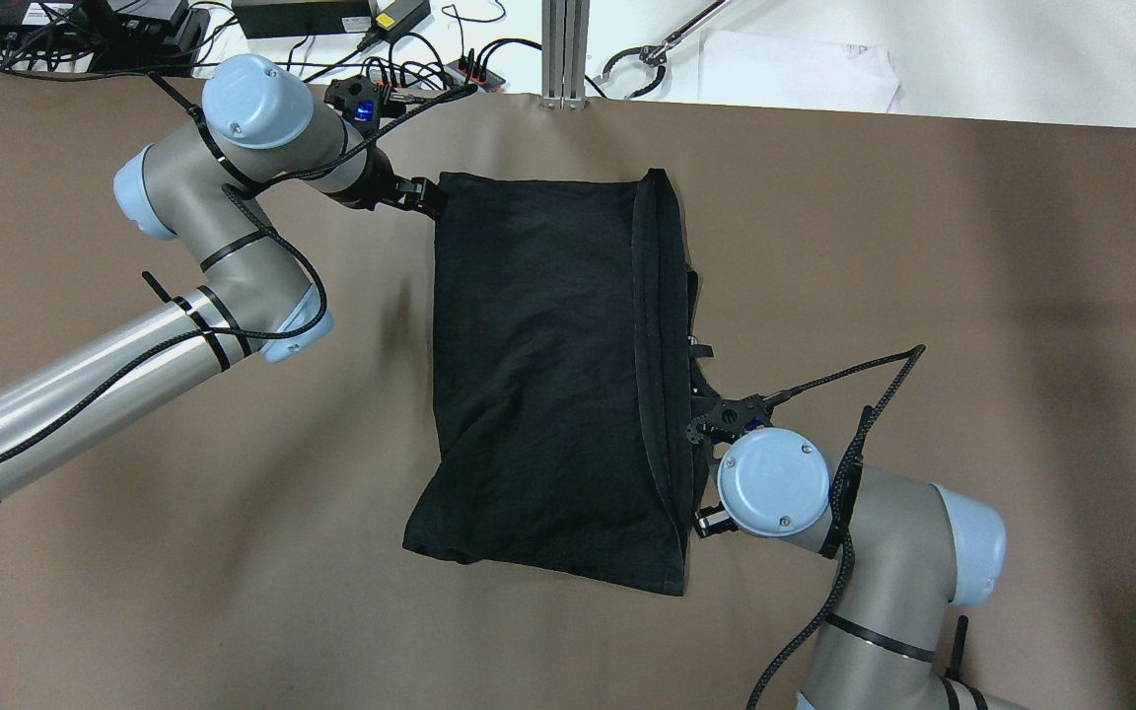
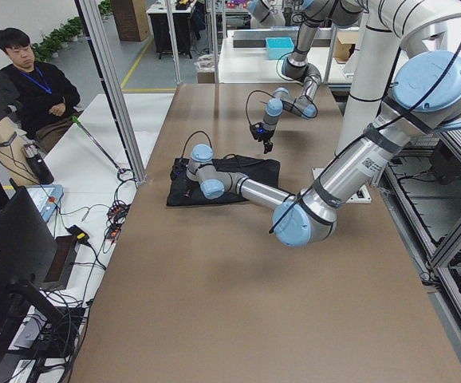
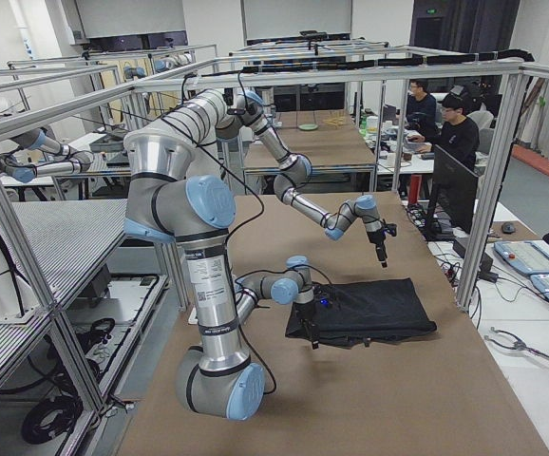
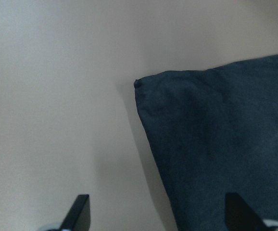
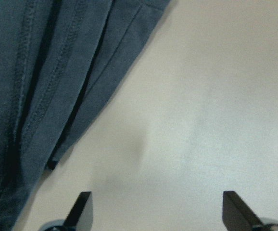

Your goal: Fold clothes

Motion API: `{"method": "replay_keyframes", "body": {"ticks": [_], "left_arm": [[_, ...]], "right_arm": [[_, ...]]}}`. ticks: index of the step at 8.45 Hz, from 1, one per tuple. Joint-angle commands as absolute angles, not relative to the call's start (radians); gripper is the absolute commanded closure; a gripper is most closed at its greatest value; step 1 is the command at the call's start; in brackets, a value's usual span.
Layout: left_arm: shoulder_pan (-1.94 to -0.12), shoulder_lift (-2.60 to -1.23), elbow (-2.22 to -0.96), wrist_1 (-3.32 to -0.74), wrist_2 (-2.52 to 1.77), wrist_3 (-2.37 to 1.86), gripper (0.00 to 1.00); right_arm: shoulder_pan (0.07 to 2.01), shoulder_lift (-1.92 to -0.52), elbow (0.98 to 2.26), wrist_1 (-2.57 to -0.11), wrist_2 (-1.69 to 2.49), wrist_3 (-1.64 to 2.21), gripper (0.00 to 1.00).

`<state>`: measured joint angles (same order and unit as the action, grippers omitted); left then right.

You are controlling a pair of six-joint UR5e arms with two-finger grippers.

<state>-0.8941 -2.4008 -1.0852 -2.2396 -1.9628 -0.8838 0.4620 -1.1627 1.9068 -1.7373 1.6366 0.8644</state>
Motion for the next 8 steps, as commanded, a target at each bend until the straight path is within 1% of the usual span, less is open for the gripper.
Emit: {"method": "replay_keyframes", "body": {"ticks": [1,3,6,8], "left_arm": [[-0.894,-2.401,-1.086,-2.24,-1.963,-0.885,0.0],[-0.893,-2.401,-1.086,-2.238,-1.963,-0.885,0.0],[-0.893,-2.402,-1.085,-2.238,-1.962,-0.882,0.0],[-0.894,-2.401,-1.085,-2.238,-1.963,-0.882,0.0]], "right_arm": [[0.501,-1.068,1.878,-1.738,1.638,0.876,0.05],[0.503,-0.988,1.786,-1.732,1.638,0.926,0.05],[0.477,-0.971,1.769,-1.727,1.638,1.044,0.08],[0.45,-0.969,1.769,-1.726,1.637,1.052,0.27]]}}
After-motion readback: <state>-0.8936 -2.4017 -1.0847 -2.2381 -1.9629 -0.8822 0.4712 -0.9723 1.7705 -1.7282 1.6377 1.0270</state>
